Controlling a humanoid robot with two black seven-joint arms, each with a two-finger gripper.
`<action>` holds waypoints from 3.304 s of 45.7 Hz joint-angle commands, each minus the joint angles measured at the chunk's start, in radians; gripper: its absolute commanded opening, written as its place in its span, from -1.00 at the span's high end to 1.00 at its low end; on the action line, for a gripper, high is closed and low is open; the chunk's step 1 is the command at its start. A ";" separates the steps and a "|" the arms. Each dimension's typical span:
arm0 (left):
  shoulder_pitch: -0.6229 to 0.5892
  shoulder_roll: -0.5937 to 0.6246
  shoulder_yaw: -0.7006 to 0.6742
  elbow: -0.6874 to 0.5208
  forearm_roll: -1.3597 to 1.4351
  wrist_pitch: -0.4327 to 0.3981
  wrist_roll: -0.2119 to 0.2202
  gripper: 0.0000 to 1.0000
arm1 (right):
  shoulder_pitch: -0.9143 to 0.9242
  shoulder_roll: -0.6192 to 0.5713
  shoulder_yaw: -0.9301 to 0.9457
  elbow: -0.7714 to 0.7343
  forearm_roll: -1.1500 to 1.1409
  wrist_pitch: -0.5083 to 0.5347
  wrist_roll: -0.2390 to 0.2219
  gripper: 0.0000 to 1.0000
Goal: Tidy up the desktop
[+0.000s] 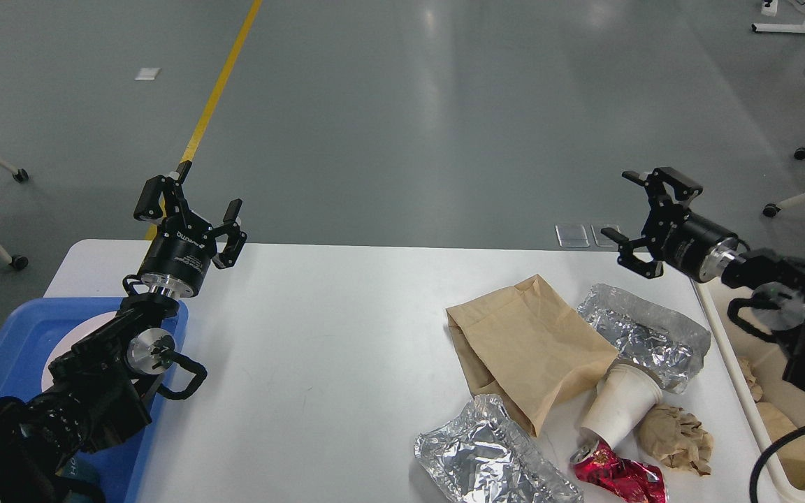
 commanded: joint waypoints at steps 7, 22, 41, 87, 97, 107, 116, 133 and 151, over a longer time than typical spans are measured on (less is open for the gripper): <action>0.000 -0.001 0.000 0.000 -0.001 -0.001 0.000 -0.93 | 0.258 -0.149 -0.219 0.001 0.000 -0.003 0.000 -1.00; 0.000 0.001 0.000 0.000 -0.001 -0.001 0.000 -0.93 | 0.605 -0.261 -0.871 0.017 -0.003 0.006 0.000 -1.00; 0.000 0.001 0.000 0.000 -0.001 -0.001 0.000 -0.93 | 0.872 -0.195 -1.589 0.308 -0.011 0.009 0.003 -1.00; 0.000 -0.001 0.000 0.000 -0.001 0.001 0.000 -0.93 | 0.443 -0.029 -1.680 0.491 0.007 -0.270 0.003 -1.00; 0.000 -0.001 0.000 0.000 -0.001 0.001 0.000 -0.93 | 0.340 -0.026 -1.582 0.480 0.033 -0.388 0.002 -1.00; 0.000 -0.001 0.000 0.000 -0.001 0.001 0.000 -0.93 | 0.308 -0.023 -1.569 0.481 0.112 -0.446 0.003 -0.90; 0.000 -0.001 0.000 0.000 -0.001 -0.001 0.000 -0.93 | 0.306 -0.025 -1.574 0.481 0.115 -0.449 0.002 -0.49; 0.000 -0.001 0.000 0.000 -0.001 0.001 0.000 -0.93 | 0.299 -0.020 -1.569 0.484 0.116 -0.439 0.003 0.67; 0.000 -0.001 0.000 0.000 0.001 -0.001 0.000 -0.93 | 0.300 -0.012 -1.566 0.483 0.116 -0.328 0.006 1.00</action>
